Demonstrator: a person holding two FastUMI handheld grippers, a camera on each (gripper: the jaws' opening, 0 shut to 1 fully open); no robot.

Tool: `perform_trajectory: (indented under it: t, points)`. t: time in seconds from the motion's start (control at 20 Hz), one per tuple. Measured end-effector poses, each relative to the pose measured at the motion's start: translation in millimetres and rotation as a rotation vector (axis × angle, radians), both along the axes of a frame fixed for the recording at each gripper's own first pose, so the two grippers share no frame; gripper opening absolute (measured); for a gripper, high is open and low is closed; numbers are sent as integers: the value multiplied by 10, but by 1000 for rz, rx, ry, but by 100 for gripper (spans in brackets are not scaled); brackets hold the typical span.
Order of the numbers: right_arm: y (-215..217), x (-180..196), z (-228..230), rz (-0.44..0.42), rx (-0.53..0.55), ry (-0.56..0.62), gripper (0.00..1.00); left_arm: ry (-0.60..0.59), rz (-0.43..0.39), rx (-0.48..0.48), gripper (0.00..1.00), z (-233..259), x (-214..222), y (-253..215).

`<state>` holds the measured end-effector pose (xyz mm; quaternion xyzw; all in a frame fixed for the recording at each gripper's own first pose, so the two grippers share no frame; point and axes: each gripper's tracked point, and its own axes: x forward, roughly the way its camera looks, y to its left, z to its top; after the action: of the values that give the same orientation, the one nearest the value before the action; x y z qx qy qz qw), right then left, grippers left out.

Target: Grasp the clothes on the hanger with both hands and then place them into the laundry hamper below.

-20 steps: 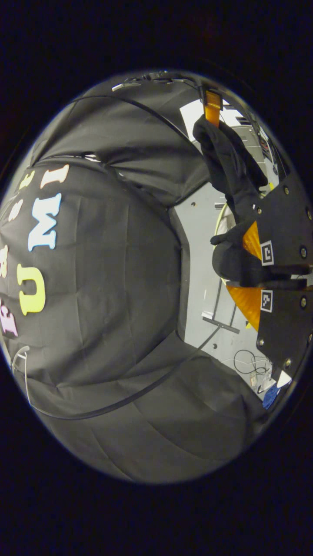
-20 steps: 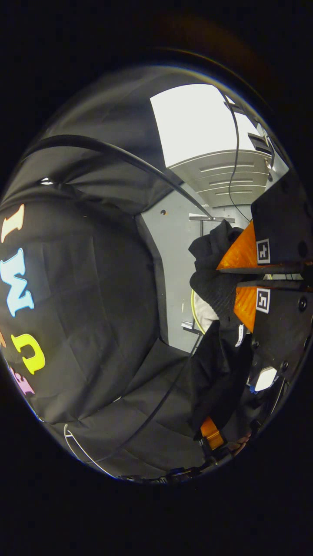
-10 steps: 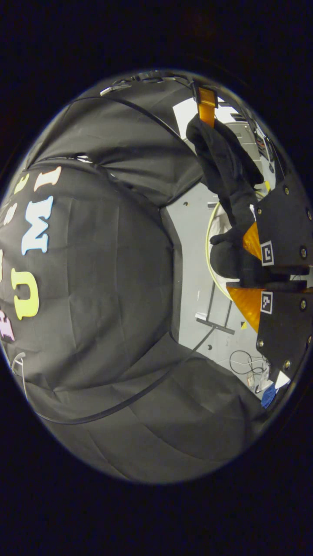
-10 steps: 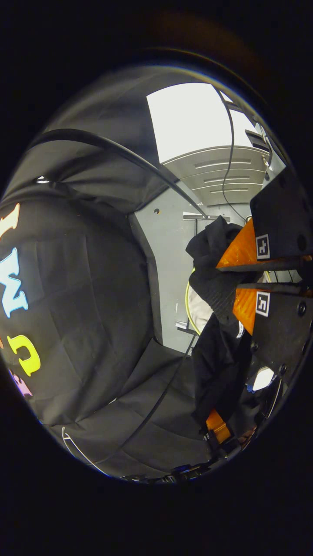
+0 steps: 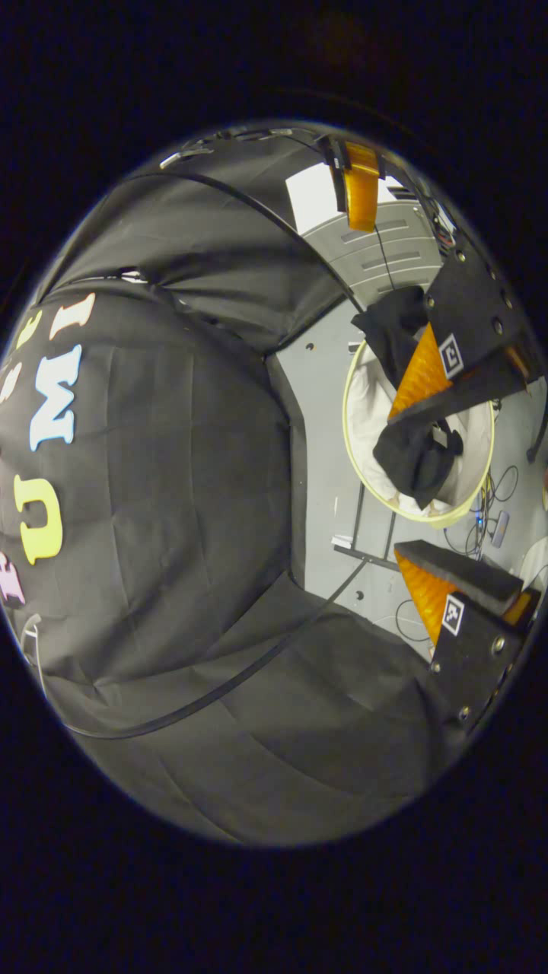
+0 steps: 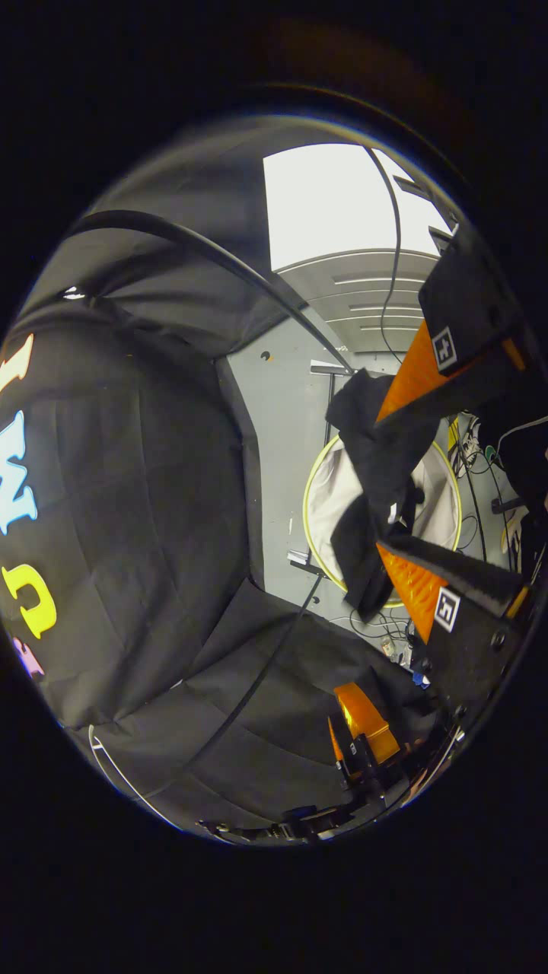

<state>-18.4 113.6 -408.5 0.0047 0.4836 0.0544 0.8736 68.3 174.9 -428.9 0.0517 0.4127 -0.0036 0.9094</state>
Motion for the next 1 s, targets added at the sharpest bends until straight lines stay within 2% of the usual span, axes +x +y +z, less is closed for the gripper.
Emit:
perform_trajectory:
  t: [0.05,0.1,0.25,0.3,0.35,0.65,1.0]
  points:
    - [11,-6,47,6,0,-9,90,-13,-3,28,90,43,-4,35]
    - [1,-36,75,6,-5,-21,100,-26,-5,42,90,107,-8,36]
    - [-95,-33,314,-15,-9,-71,98,-64,-1,39,91,330,-52,-73]
    - [-153,-30,392,-26,-10,-91,93,-79,3,33,91,416,-61,-109]
    - [-220,-14,494,-36,-13,-113,98,-93,11,31,91,494,-92,-133]
    - [-769,57,1076,-105,-50,-279,98,-205,79,-4,90,1146,-289,-326]
    - [-1440,-17,1765,-180,-44,-446,98,-350,113,60,90,2096,-400,-781]
